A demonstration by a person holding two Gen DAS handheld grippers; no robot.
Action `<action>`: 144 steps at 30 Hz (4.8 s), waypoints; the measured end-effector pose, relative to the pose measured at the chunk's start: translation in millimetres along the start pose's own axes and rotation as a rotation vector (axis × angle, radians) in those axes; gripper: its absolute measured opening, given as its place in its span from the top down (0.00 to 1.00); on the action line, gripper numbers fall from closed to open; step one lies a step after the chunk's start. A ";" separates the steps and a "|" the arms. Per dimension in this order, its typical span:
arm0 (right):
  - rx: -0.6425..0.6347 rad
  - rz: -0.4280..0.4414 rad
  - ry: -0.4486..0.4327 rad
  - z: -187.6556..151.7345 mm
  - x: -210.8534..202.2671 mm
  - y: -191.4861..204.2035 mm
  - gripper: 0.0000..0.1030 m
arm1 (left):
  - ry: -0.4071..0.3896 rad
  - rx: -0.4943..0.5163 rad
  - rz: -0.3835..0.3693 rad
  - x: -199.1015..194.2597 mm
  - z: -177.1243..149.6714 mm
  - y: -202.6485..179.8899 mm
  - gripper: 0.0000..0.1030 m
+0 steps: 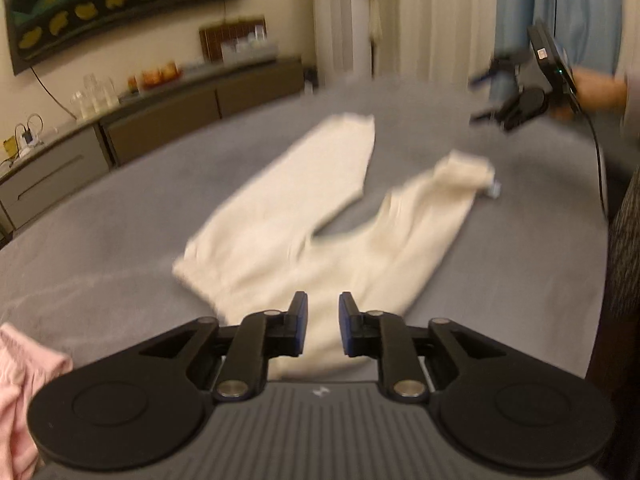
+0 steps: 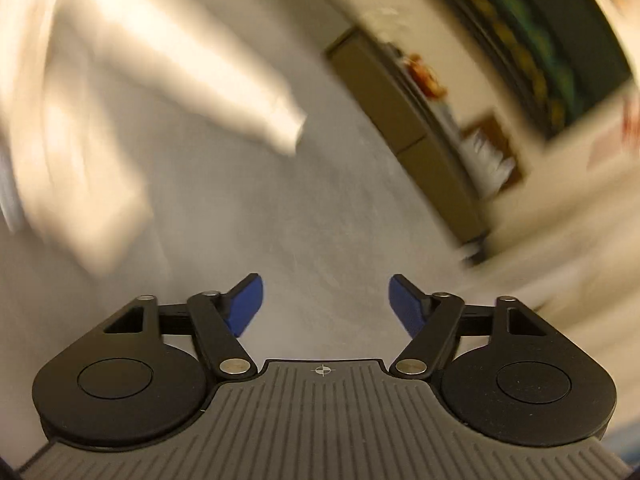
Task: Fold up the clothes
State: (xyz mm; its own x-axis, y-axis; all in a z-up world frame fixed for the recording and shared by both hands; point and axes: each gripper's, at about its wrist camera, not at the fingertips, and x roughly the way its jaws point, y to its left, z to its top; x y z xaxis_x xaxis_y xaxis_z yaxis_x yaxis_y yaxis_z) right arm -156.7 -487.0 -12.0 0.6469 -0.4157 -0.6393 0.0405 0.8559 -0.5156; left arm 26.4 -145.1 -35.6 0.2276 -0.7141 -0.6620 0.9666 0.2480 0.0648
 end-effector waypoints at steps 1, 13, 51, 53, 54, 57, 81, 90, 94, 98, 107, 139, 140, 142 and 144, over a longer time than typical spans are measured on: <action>0.111 0.122 -0.039 6.5 -5.9 -5.4 0.18 | -0.001 -0.004 0.003 4.1 2.4 -2.5 0.79; 0.026 0.589 -0.002 19.2 26.2 56.8 0.62 | 0.154 -0.009 0.127 62.8 -13.0 -0.8 0.77; 0.391 0.720 0.019 27.5 14.3 27.0 0.93 | 0.134 -0.055 0.268 54.3 -15.1 20.4 0.75; 0.529 0.847 -0.008 30.7 11.8 11.1 0.93 | 0.137 -0.059 0.278 54.2 -14.3 21.5 0.75; 0.608 0.918 -0.045 34.2 9.4 -1.4 0.93 | 0.138 -0.063 0.281 54.4 -13.9 22.2 0.75; 0.787 0.975 -0.064 35.4 21.2 -29.9 0.93 | 0.140 -0.070 0.289 57.0 -11.9 21.5 0.75; 0.028 0.464 -0.094 -2.1 -35.9 90.3 0.96 | 0.121 -0.070 0.325 57.3 -14.0 18.0 0.70; 1.089 0.859 0.026 -62.0 23.8 -33.1 0.88 | 0.117 -0.061 0.324 57.9 -14.0 17.6 0.69; 1.114 0.736 0.126 -61.8 43.0 -26.7 0.44 | 0.126 -0.047 0.339 60.0 -11.8 13.7 0.69; 0.868 0.571 0.023 -26.9 12.7 -23.7 0.24 | 0.129 -0.029 0.349 57.8 -11.4 10.0 0.69; 0.370 0.459 -0.066 12.5 -1.1 44.9 0.43 | 0.093 -0.003 0.267 62.5 -7.9 -14.4 0.70; 0.433 0.398 -0.018 68.9 46.8 -36.6 0.06 | 0.108 -0.255 0.499 63.1 14.2 65.3 0.51; 0.447 0.375 -0.042 74.8 51.1 -44.7 0.02 | 0.110 -0.268 0.522 66.9 16.0 78.2 0.49; 0.483 0.334 -0.067 81.9 67.0 -55.6 0.02 | 0.116 -0.285 0.543 76.8 19.2 99.3 0.49; 0.503 0.320 -0.062 87.5 92.5 -58.0 0.02 | 0.103 -0.301 0.531 87.1 23.4 112.5 0.49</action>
State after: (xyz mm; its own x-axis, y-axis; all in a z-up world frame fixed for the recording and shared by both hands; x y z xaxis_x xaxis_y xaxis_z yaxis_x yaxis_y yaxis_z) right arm -32.6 -548.1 8.7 0.7292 -0.1073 -0.6758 0.1821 0.9824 0.0406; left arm 157.8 -194.8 -68.5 0.6415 -0.3789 -0.6670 0.6453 0.7368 0.2020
